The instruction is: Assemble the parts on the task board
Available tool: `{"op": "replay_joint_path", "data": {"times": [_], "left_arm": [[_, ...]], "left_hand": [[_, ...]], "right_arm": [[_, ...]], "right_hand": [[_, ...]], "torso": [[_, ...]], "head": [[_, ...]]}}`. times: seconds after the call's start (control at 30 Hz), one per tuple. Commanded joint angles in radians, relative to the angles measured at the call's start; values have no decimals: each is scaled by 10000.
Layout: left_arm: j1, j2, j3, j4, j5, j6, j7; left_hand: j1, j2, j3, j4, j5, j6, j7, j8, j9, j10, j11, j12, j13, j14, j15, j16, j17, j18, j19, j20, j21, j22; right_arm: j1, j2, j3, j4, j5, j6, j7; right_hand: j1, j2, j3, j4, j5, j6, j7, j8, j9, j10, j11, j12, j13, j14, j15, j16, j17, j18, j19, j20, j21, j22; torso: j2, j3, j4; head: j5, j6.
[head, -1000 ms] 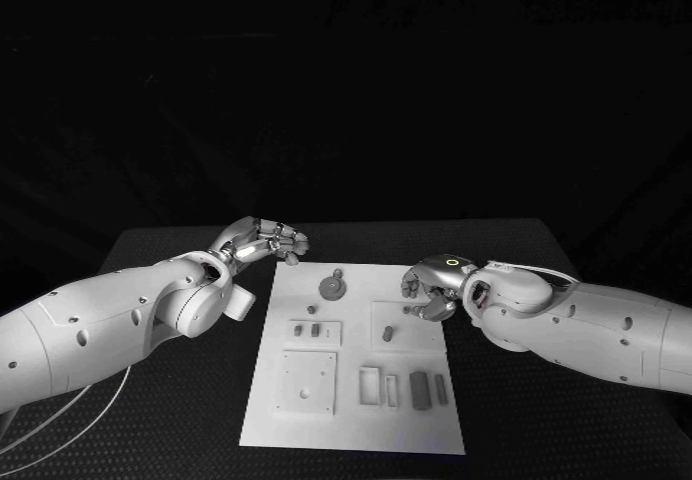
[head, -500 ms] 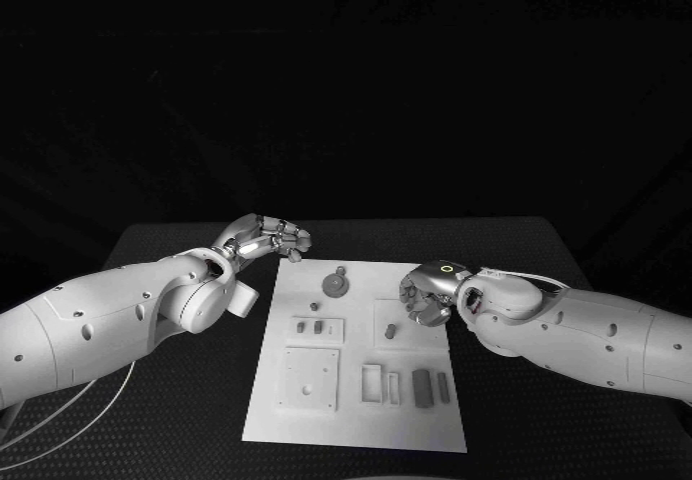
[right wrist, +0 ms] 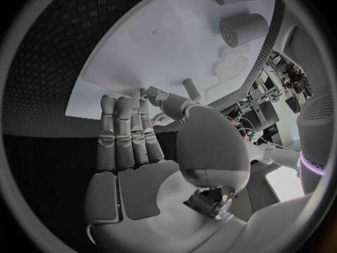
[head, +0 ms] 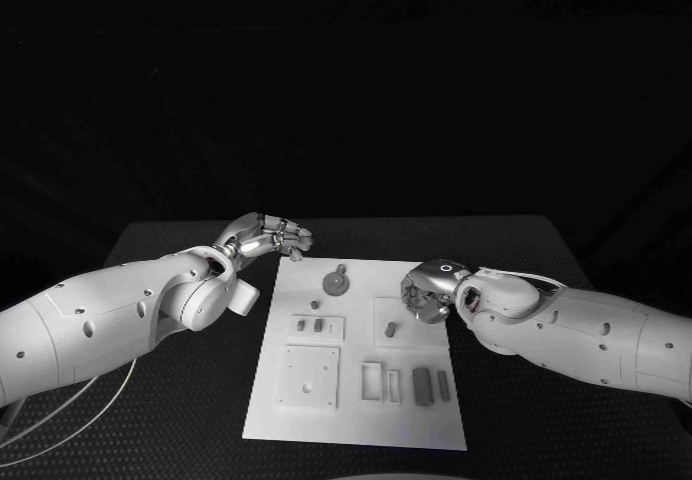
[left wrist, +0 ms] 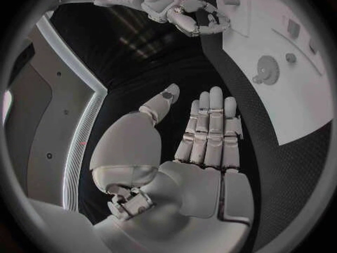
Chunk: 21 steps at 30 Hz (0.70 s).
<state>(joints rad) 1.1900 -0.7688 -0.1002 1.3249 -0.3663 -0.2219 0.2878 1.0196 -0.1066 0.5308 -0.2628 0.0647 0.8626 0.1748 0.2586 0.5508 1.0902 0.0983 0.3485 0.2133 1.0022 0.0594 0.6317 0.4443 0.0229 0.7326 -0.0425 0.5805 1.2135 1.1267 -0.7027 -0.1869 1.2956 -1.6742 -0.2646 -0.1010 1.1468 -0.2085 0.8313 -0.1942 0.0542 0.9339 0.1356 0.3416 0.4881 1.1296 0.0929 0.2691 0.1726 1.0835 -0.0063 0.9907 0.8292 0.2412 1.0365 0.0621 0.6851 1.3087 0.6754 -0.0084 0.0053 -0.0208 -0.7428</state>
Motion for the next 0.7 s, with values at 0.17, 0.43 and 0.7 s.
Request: {"op": "replay_joint_path", "data": {"times": [0.17,0.43,0.7], "left_arm": [[5,-7,6,59,97,238,23],[6,-8,6,62,99,249,11],[7,2,7,63,102,249,9]], "left_hand": [[-67,9,-21,37,-45,-93,18,-32,-19,-22,80,-36,-12,28,30,-65,27,123,55,48,-68,12],[-70,1,-25,51,-47,-121,28,-41,-27,-35,90,-64,-11,32,32,-96,58,126,55,52,-85,17],[-66,4,-23,57,-47,-131,32,-43,-31,-38,93,-76,-9,36,33,-111,75,128,58,53,-92,21]], "right_arm": [[-146,126,-43,-224,-308,27,6],[-167,222,-91,-248,-310,43,23],[-190,236,-169,-286,-631,-11,-132]], "right_hand": [[-20,95,-12,-102,-35,117,-12,53,16,118,3,55,20,19,-91,74,-19,206,110,2,-18,135],[-59,52,-30,-133,-31,129,-13,50,9,128,0,32,22,20,-94,79,-27,206,123,0,-24,143],[9,148,7,-292,-5,288,-74,111,18,229,-29,24,52,32,-122,104,-40,206,152,-20,-37,160]], "torso": [[12,9,5],[0,-1,1],[-2,-1,10]], "head": [[15,-43],[8,-96],[-15,-111]]}}
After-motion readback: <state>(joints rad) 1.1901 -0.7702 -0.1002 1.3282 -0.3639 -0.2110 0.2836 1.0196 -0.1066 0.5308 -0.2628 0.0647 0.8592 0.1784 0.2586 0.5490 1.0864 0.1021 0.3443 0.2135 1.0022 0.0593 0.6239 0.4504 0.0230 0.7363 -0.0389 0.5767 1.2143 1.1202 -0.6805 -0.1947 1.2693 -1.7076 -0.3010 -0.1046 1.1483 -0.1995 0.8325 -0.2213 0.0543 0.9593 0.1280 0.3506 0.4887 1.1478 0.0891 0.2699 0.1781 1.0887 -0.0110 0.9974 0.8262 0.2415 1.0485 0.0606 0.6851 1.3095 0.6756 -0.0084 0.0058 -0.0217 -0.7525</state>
